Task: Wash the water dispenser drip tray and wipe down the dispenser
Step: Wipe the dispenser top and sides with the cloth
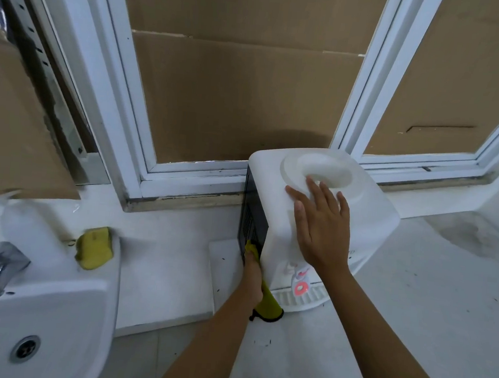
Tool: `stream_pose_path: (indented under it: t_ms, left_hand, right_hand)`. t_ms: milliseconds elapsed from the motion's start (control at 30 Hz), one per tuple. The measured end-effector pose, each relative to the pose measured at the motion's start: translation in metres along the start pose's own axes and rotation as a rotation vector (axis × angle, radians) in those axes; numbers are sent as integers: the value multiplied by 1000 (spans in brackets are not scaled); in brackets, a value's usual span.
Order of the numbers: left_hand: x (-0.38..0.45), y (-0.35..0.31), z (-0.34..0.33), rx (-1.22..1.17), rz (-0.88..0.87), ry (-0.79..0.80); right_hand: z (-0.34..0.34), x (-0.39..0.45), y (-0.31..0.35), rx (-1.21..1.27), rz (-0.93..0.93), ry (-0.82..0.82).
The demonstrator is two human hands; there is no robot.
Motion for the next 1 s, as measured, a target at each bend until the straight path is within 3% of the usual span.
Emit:
stream_pose_path:
  t_ms: [67, 200, 333, 467, 633, 800, 1000]
  left_hand:
    - [3, 23, 5, -8, 69, -18]
    - [-27, 4, 9, -36, 203, 24]
    - [-23, 6, 5, -126, 151, 0]
    - [-90, -56, -8, -238, 107, 4]
    - [-111, -81, -21, -378, 33, 8]
    - [-134, -93, -36, -472, -27, -81]
    - [-185, -113, -58, -372, -207, -289]
  right_hand:
    - [0, 0, 0, 4, -4, 0]
    - [-1, 0, -2, 33, -4, 7]
    - [-3, 1, -7, 128, -47, 4]
    - [-4, 4, -13, 215, -75, 2]
    - [4, 8, -23, 791, -363, 72]
    - [26, 10, -40, 1194, -388, -40]
    - [44, 19, -109, 1009, -288, -198]
Point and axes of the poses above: each hand's wrist, its own x-axis towards the middle knuckle, its own z-axis out of the back of the hand, y = z × x, the point moved 5 cm from there along x, towards the middle knuckle, and after that the axes turned 2 degrees about -y, right-handed, at the moved point
